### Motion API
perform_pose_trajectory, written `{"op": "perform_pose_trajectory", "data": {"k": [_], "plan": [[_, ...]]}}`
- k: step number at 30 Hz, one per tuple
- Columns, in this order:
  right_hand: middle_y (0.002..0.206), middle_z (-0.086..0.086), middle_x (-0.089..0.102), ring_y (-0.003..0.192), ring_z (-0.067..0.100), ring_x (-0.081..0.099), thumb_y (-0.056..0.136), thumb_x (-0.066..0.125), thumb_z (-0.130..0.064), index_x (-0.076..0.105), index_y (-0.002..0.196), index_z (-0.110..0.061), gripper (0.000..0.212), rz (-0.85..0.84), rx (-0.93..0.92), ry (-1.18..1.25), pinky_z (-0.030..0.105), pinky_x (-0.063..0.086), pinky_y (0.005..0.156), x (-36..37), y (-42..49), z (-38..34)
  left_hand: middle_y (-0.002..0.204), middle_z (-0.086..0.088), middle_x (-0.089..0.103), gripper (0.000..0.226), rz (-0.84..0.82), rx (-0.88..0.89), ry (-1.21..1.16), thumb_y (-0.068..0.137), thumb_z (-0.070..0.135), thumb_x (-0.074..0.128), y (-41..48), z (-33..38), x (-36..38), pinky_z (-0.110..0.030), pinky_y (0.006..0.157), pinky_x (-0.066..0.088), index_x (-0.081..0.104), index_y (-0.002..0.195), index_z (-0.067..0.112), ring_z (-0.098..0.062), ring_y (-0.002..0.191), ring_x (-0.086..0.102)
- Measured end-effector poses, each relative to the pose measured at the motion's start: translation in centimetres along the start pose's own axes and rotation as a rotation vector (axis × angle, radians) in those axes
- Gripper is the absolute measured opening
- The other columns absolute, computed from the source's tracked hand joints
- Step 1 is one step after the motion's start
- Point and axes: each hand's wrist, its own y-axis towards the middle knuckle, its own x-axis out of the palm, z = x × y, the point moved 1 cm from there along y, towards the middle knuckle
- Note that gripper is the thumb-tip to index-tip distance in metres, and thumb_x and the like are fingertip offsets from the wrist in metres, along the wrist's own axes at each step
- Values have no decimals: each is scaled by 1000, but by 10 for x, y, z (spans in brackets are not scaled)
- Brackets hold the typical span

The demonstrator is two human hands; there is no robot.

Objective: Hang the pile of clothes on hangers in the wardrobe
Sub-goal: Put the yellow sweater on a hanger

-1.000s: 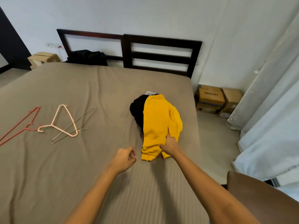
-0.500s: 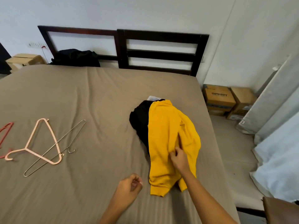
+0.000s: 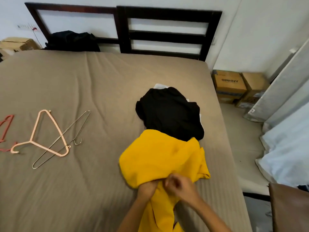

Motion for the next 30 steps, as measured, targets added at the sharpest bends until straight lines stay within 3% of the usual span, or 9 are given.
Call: {"op": "perform_pose_trajectory", "data": {"k": [2, 6, 10, 13, 16, 18, 20, 25, 30], "plan": [[89, -13, 59, 82, -3, 54, 63, 58, -72, 56, 95, -22, 60, 232, 5, -14, 19, 41, 69, -13, 15, -19, 152, -3, 16, 111, -1, 11, -51, 60, 84, 36, -12, -3, 10, -15, 110, 5, 25, 144, 13, -17, 143, 16], [149, 13, 12, 134, 33, 31, 56, 83, -55, -2, 148, -29, 129, -238, 123, -264, 38, 34, 105, 4, 30, -67, 131, -10, 54, 64, -30, 210, -21, 74, 44, 57, -46, 9, 13, -37, 109, 34, 52, 128, 10, -13, 124, 43], [135, 9, 50, 120, 27, 50, 72, 77, -34, 38, 138, -21, 78, 80, 112, -145, 24, 37, 88, -7, 31, -70, 147, 18, 29, 77, -57, 449, -157, 75, 44, 71, -79, 2, -9, -16, 110, 28, 36, 141, 32, 10, 134, 21], [109, 1, 67, 107, 26, 59, 81, 69, -14, 61, 112, -16, 32, 156, 169, 206, 25, 45, 82, -32, 15, -80, 121, 18, 61, 49, 351, 428, -395, 73, 53, 72, -91, -1, -51, -26, 95, 49, 58, 119, 43, -8, 115, 57], [77, 2, 73, 75, 20, 69, 81, 62, -10, 65, 93, -8, 13, -61, 228, 681, 26, 55, 62, -54, -12, -108, 144, 8, 29, 107, 459, 328, -318, 52, 64, 78, -71, -8, -102, -25, 105, 31, 26, 140, 34, -13, 134, 33], [66, 6, 72, 58, 16, 69, 77, 66, -22, 67, 90, -1, 24, -118, 242, 815, 23, 55, 53, -63, -21, -127, 154, 16, 1, 134, 179, 461, -108, 46, 60, 83, -61, 2, -120, -28, 113, 14, 0, 148, 33, -8, 144, 8], [68, 8, 72, 58, 17, 69, 78, 70, -33, 69, 90, -5, 31, -122, 238, 857, 23, 55, 50, -69, -25, -145, 155, 16, 11, 126, -7, 563, -32, 55, 50, 84, -63, 22, -121, -25, 115, 15, 4, 150, 28, -5, 143, 15], [126, 10, 55, 107, 25, 58, 43, 61, -88, 50, 126, -20, 107, 246, 136, 384, 46, 52, 92, -94, -32, -155, 104, -1, 69, 40, 375, 392, -366, 78, 44, 63, -94, 67, -150, -34, 83, 51, 64, 107, 16, -22, 100, 65], [135, -19, 39, 120, -2, 45, 50, 80, -62, 19, 139, -31, 112, -28, -146, 122, 16, 43, 96, -44, -86, -153, 82, -18, 67, 70, 320, 407, -340, 71, 66, 53, -152, 131, -175, -43, 69, 51, 66, 85, -1, -21, 74, 62]]}}
